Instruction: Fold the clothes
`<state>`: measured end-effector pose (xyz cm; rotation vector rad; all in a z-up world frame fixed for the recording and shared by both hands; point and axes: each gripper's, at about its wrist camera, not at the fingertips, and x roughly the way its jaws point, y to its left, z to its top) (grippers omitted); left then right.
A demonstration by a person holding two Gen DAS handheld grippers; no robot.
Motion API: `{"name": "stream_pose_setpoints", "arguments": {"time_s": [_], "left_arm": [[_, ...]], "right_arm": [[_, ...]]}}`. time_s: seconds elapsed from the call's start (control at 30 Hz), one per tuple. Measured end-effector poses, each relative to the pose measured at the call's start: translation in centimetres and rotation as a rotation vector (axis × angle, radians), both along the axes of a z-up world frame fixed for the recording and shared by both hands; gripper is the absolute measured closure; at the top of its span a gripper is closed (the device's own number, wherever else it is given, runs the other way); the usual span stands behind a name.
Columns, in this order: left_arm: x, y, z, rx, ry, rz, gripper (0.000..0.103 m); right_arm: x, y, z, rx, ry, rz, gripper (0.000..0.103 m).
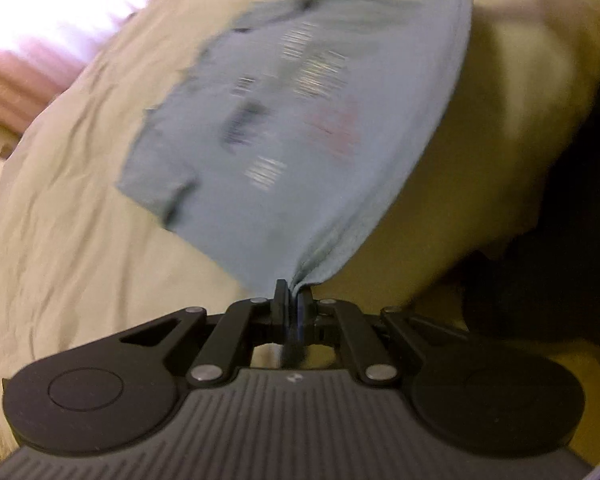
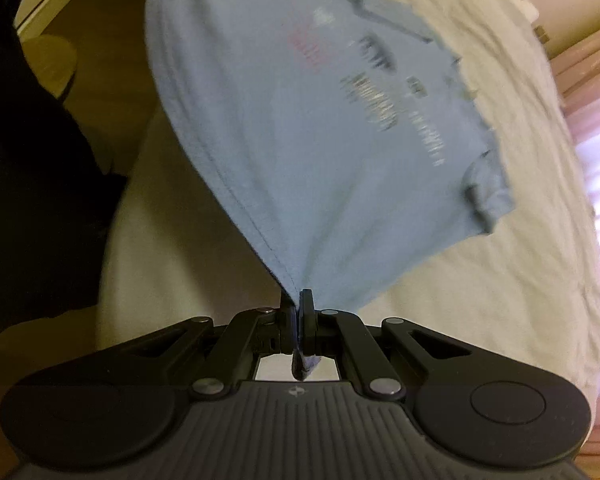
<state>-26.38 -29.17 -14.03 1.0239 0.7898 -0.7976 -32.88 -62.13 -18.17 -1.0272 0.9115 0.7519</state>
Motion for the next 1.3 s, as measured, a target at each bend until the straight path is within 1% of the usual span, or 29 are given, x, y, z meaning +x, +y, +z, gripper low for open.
{"name": "stream_pose_setpoints", "arguments": {"time_s": [0.03,0.13,0.17,0.23,0.3,0.33,0.4,0.5,0.57,0.67,0.73,0.77,0.8,0.87,0.9,0.93,1.0,1.03,1.13,1.17,1.23,1.3], "left_arm": [[2.3,-0.3,0.7,-0.017,-0.009,0.017,0.101],[10.1,-1.4,2.3,-0.062,0.018,0.074,0.101],[12.8,-1.8,2.4,-0.071,0.041,0.088,0.101],[18.0,-2.4,2.4,-0.088,0.08,0.109,0.101],[22.9,-2.8,1.8,-0.101,0.119,0.12,0.101],[25.1,-3.0,1.1,-0.105,0.142,0.117,0.101],[29.4,-3.4,-0.2,-0.114,0.188,0.111,0.101],[34.0,-3.5,-3.0,-0.108,0.252,0.095,0.1],[36.3,-3.6,-4.5,-0.11,0.274,0.086,0.101],[39.2,-3.3,-6.6,-0.136,0.317,0.091,0.101],[40.6,-2.9,-7.8,-0.154,0.334,0.101,0.1],[41.1,-2.6,-8.2,-0.163,0.338,0.109,0.097],[41.7,-2.0,-8.5,-0.177,0.336,0.137,0.096],[42.5,-0.8,-8.7,-0.214,0.332,0.201,0.092],[42.9,0.0,-8.6,-0.24,0.327,0.243,0.092],[43.2,0.9,-8.4,-0.269,0.322,0.292,0.092],[43.2,2.5,-7.6,-0.32,0.313,0.378,0.092],[43.1,3.3,-7.2,-0.35,0.308,0.425,0.09],[42.1,4.9,-6.5,-0.44,0.352,0.54,0.077],[41.8,5.0,-6.6,-0.457,0.373,0.558,0.074],[41.3,4.8,-7.3,-0.475,0.417,0.583,0.073],[41.0,4.1,-8.1,-0.472,0.425,0.592,0.073]], "right_arm": [[1.4,-0.2,0.9,0.006,-0.026,0.008,0.103],[7.0,-0.8,3.0,0.015,-0.072,0.028,0.103],[9.3,-0.9,3.5,0.016,-0.079,0.031,0.103],[14.2,-0.9,4.2,0.017,-0.076,0.025,0.103],[19.2,-0.6,4.5,0.012,-0.054,0.003,0.103],[21.4,-0.3,4.3,0.012,-0.053,-0.011,0.103],[26.3,0.2,3.3,-0.002,-0.019,-0.039,0.103],[32.6,1.2,1.0,-0.026,0.048,-0.094,0.103],[36.3,1.6,-0.7,-0.024,0.094,-0.146,0.103],[40.1,1.5,-3.0,-0.024,0.152,-0.223,0.103],[41.6,1.5,-4.2,-0.017,0.184,-0.277,0.103],[42.2,1.4,-4.8,-0.013,0.199,-0.305,0.103],[42.5,1.2,-5.3,-0.01,0.21,-0.331,0.103],[43.1,0.9,-6.2,-0.004,0.226,-0.384,0.098],[43.2,0.6,-6.3,0.007,0.22,-0.417,0.094],[43.4,0.1,-6.2,0.031,0.211,-0.461,0.087],[43.6,-1.1,-5.6,0.095,0.178,-0.553,0.078],[43.7,-1.8,-5.1,0.132,0.157,-0.597,0.076],[44.1,-4.2,-4.3,0.261,0.13,-0.74,0.074],[44.0,-5.0,-4.1,0.314,0.138,-0.791,0.073],[43.6,-6.8,-3.9,0.421,0.157,-0.891,0.07],[42.8,-8.3,-4.2,0.536,0.201,-0.974,0.067]]}}
